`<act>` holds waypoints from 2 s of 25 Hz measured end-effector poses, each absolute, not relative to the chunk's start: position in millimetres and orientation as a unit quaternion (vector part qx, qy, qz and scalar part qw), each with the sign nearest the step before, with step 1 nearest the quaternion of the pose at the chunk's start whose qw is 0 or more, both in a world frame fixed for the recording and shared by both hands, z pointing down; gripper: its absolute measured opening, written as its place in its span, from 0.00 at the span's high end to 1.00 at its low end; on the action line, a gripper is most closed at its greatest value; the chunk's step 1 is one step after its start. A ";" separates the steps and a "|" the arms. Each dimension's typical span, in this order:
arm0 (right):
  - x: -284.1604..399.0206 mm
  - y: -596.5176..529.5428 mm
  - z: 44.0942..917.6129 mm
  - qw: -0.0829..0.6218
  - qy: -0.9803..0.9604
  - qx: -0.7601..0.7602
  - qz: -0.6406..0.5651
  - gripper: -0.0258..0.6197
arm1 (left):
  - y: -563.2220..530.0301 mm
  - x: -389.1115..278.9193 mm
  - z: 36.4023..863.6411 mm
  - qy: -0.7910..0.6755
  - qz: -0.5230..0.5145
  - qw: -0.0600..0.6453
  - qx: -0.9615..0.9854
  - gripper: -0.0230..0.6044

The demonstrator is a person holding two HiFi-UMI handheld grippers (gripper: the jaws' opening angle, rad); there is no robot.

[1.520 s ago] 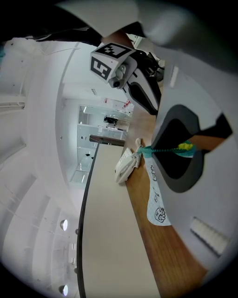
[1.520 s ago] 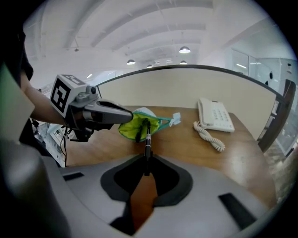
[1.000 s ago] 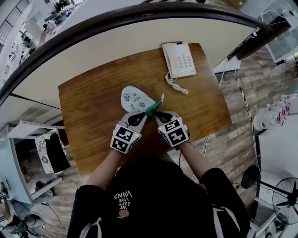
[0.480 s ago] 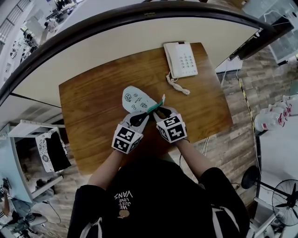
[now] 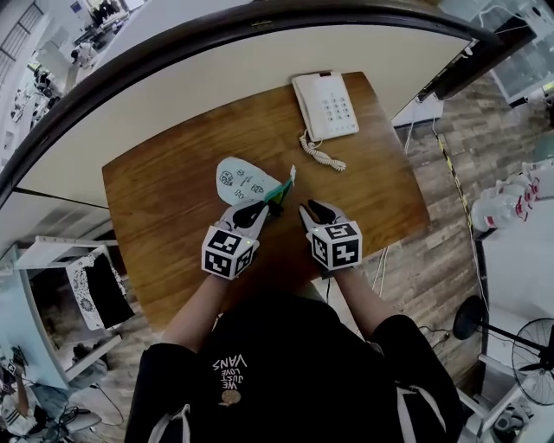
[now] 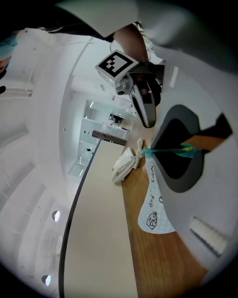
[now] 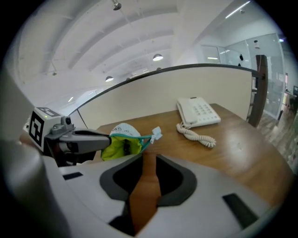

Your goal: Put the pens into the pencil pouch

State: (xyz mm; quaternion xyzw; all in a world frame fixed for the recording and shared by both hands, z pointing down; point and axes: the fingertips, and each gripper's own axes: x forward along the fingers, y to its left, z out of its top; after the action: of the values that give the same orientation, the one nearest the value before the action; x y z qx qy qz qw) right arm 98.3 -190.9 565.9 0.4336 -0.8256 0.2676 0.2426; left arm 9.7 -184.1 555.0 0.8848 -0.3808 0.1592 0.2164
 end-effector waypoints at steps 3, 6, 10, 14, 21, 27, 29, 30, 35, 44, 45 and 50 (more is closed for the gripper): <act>111.8 -183.6 569.3 0.237 -0.814 0.451 0.279 0.85 | -187.6 9.3 560.7 -0.380 0.166 0.215 0.884 0.91; 124.6 -173.6 571.7 0.233 -0.801 0.467 0.292 0.85 | -190.0 9.5 566.2 -0.378 0.171 0.218 0.883 0.91; 143.2 -159.5 575.2 0.230 -0.784 0.489 0.305 0.85 | -193.5 14.8 573.1 -0.371 0.176 0.221 0.884 0.91; 155.3 -146.5 577.3 0.228 -0.770 0.508 0.312 0.85 | -195.6 18.4 582.9 -0.368 0.187 0.219 0.884 0.91; 164.2 -127.1 577.9 0.224 -0.755 0.527 0.320 0.85 | -194.8 24.9 595.0 -0.362 0.207 0.213 0.884 0.91; 162.6 -113.1 578.1 0.220 -0.747 0.537 0.324 0.85 | -190.7 26.3 602.8 -0.356 0.223 0.210 0.883 0.91; 161.8 -110.4 577.0 0.217 -0.746 0.541 0.323 0.85 | -189.1 26.6 603.5 -0.354 0.223 0.211 0.883 0.91; 161.1 -109.0 576.3 0.216 -0.745 0.542 0.323 0.85 | -188.2 27.1 603.1 -0.352 0.222 0.212 0.884 0.91; 158.3 -102.8 575.7 0.212 -0.743 0.547 0.322 0.85 | -183.1 31.0 600.5 -0.342 0.214 0.217 0.889 0.82; 152.0 -96.5 571.3 0.203 -0.737 0.563 0.314 0.85 | -172.6 21.6 587.7 -0.341 0.208 0.195 0.896 0.78; 150.2 -95.8 569.7 0.199 -0.737 0.566 0.312 0.85 | -171.3 19.2 584.0 -0.341 0.206 0.189 0.898 0.78; 136.5 -94.0 561.3 0.183 -0.738 0.571 0.308 0.85 | -167.4 0.6 564.2 -0.356 0.185 0.171 0.900 0.78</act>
State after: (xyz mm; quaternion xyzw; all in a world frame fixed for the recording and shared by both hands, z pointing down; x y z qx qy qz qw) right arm 136.5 -94.0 561.3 0.5712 -0.7384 0.3081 0.1833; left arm 0.6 -167.4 564.2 0.9001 -0.3557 0.1845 0.1710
